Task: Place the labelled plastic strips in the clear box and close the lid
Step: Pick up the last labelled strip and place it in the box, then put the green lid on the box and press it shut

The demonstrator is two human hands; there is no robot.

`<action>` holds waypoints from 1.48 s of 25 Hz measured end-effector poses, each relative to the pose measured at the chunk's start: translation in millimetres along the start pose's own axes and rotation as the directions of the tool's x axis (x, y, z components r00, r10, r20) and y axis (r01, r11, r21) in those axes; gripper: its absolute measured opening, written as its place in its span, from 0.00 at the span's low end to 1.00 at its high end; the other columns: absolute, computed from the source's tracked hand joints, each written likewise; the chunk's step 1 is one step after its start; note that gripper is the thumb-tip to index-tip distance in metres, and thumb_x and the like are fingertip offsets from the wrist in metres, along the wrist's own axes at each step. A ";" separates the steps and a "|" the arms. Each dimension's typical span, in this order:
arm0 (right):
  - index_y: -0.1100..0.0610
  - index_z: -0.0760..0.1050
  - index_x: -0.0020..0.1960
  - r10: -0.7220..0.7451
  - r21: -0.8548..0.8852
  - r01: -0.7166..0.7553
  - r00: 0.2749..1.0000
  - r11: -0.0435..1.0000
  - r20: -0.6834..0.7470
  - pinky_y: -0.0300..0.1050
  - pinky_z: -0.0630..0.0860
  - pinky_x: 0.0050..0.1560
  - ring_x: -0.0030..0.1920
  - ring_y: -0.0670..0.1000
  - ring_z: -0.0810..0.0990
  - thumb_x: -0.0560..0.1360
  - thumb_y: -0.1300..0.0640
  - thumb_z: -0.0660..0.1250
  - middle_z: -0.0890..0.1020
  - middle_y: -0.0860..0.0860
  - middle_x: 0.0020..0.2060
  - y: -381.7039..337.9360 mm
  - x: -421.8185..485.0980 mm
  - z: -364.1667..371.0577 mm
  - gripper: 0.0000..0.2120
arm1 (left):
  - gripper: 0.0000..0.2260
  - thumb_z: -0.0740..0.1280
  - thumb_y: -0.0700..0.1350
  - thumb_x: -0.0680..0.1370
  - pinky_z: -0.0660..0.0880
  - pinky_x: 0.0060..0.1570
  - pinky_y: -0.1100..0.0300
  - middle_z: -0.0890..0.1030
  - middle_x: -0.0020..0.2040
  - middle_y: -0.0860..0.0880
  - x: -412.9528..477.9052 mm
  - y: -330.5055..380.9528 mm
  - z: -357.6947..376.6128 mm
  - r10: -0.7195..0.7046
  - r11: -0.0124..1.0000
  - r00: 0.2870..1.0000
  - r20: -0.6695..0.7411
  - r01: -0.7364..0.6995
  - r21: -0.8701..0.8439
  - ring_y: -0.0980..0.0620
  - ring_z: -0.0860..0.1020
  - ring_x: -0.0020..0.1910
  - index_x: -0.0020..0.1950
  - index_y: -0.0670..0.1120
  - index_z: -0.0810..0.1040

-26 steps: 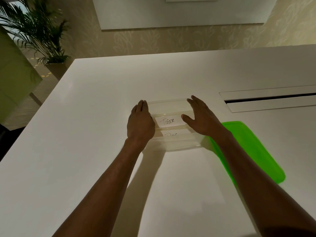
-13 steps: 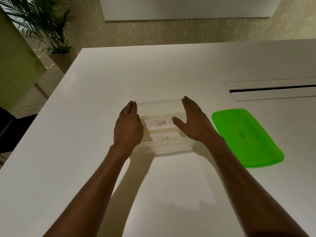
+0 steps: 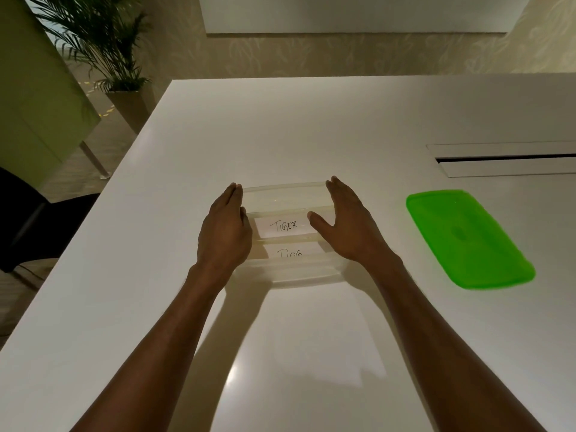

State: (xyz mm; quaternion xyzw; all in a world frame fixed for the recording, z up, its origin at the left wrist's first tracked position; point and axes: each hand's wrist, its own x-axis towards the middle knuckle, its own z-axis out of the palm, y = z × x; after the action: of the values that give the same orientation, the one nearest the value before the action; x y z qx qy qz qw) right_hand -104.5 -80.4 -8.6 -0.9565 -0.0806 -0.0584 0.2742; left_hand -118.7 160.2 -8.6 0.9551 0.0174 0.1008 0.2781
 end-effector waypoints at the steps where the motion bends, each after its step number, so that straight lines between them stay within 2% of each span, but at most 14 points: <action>1: 0.57 0.53 0.83 0.004 0.021 -0.004 1.000 1.000 -0.007 0.44 0.53 0.79 0.83 0.48 0.52 0.81 0.40 0.62 0.54 0.49 0.83 -2.7 -0.4 2.2 0.38 | 0.23 0.55 0.40 0.86 0.58 0.80 0.56 0.61 0.83 0.48 -0.7 -2.4 -2.3 -0.009 1.000 1.000 0.002 0.009 -0.018 0.49 0.59 0.83 0.83 0.43 0.61; 4: 0.55 0.56 0.83 0.032 0.122 -0.028 0.999 0.992 -0.032 0.43 0.53 0.80 0.82 0.48 0.55 0.81 0.41 0.64 0.57 0.49 0.83 -6.8 -1.7 3.1 0.37 | 0.23 0.56 0.44 0.87 0.57 0.81 0.55 0.61 0.84 0.47 -0.3 -2.3 -8.0 -0.019 0.999 1.000 0.022 0.020 -0.048 0.49 0.58 0.83 0.83 0.42 0.61; 8: 0.53 0.58 0.82 0.035 0.220 -0.021 0.998 0.975 -0.058 0.47 0.57 0.81 0.81 0.48 0.59 0.80 0.39 0.63 0.61 0.48 0.81 -5.6 -2.5 -2.4 0.36 | 0.26 0.55 0.51 0.87 0.57 0.80 0.43 0.59 0.84 0.43 2.1 7.3 -12.3 -0.024 0.992 0.996 0.083 0.014 0.126 0.43 0.57 0.83 0.83 0.41 0.60; 11: 0.53 0.58 0.82 0.010 0.209 0.011 0.995 0.978 -0.096 0.43 0.56 0.79 0.81 0.47 0.59 0.80 0.37 0.62 0.62 0.47 0.81 -2.2 -5.2 -8.6 0.36 | 0.28 0.53 0.55 0.87 0.54 0.80 0.40 0.56 0.85 0.43 -0.6 22.9 -13.3 -0.030 0.986 0.998 0.064 0.019 0.164 0.42 0.54 0.84 0.83 0.42 0.59; 14: 0.51 0.57 0.82 -0.004 0.209 0.032 0.991 0.977 -0.132 0.40 0.54 0.77 0.81 0.45 0.57 0.80 0.36 0.62 0.61 0.46 0.81 8.4 -8.9 -21.7 0.37 | 0.28 0.54 0.55 0.87 0.53 0.82 0.43 0.55 0.85 0.45 -5.1 55.0 -7.0 0.061 0.995 0.998 -0.008 -0.060 0.074 0.44 0.53 0.84 0.83 0.43 0.58; 21: 0.54 0.59 0.82 0.044 0.150 -0.012 0.976 0.989 -0.213 0.47 0.58 0.80 0.81 0.49 0.59 0.80 0.41 0.65 0.63 0.51 0.81 76.6 -20.4 -69.3 0.35 | 0.26 0.56 0.52 0.87 0.53 0.83 0.51 0.54 0.85 0.48 -30.3 162.5 51.5 0.262 0.942 0.964 -0.053 -0.267 -0.204 0.51 0.50 0.85 0.84 0.45 0.58; 25: 0.55 0.62 0.80 0.112 0.144 -0.078 0.961 0.987 -0.252 0.41 0.57 0.77 0.79 0.50 0.62 0.80 0.42 0.66 0.66 0.51 0.79 132.3 -30.4 -91.9 0.34 | 0.26 0.59 0.50 0.86 0.56 0.81 0.57 0.57 0.85 0.48 -40.8 208.4 97.1 0.314 0.908 0.949 -0.027 -0.308 -0.285 0.52 0.54 0.84 0.83 0.44 0.61; 28: 0.57 0.64 0.79 0.137 0.095 -0.116 0.956 0.989 -0.259 0.49 0.61 0.78 0.78 0.54 0.65 0.80 0.44 0.67 0.69 0.54 0.77 177.3 -34.9 -108.6 0.33 | 0.26 0.60 0.49 0.85 0.58 0.80 0.59 0.61 0.83 0.47 -41.0 231.9 130.4 0.298 0.902 0.953 0.053 -0.263 -0.343 0.50 0.58 0.82 0.83 0.42 0.61; 33: 0.61 0.67 0.76 0.217 0.022 -0.219 0.941 0.975 -0.258 0.57 0.67 0.74 0.73 0.61 0.69 0.79 0.46 0.69 0.73 0.60 0.71 242.5 -32.9 -133.7 0.32 | 0.28 0.61 0.51 0.84 0.69 0.69 0.49 0.69 0.75 0.41 -30.0 250.3 172.7 0.112 0.961 0.953 0.282 -0.032 -0.274 0.42 0.67 0.75 0.82 0.41 0.60; 35: 0.60 0.69 0.75 0.283 -0.033 -0.298 0.931 0.954 -0.230 0.58 0.69 0.71 0.71 0.62 0.70 0.78 0.45 0.70 0.74 0.61 0.70 264.0 -28.8 -141.5 0.31 | 0.25 0.62 0.52 0.83 0.73 0.61 0.48 0.72 0.68 0.40 -26.0 255.3 185.0 0.024 0.975 0.937 0.348 0.055 -0.216 0.39 0.73 0.68 0.76 0.40 0.66; 37: 0.59 0.71 0.74 0.375 -0.078 -0.394 0.908 0.916 -0.185 0.58 0.72 0.69 0.71 0.62 0.71 0.78 0.45 0.70 0.74 0.61 0.69 282.2 -23.9 -146.8 0.29 | 0.19 0.63 0.52 0.83 0.72 0.52 0.51 0.75 0.62 0.40 -22.0 261.3 193.4 -0.047 0.975 0.927 0.372 0.124 -0.185 0.38 0.77 0.62 0.66 0.39 0.72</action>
State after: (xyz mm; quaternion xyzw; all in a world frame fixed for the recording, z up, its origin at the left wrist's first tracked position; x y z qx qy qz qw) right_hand -85.3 -397.8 -33.9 -0.9594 0.1362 -0.0871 0.2313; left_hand -107.1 -164.5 -32.5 0.9216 -0.0033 -0.0898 0.3775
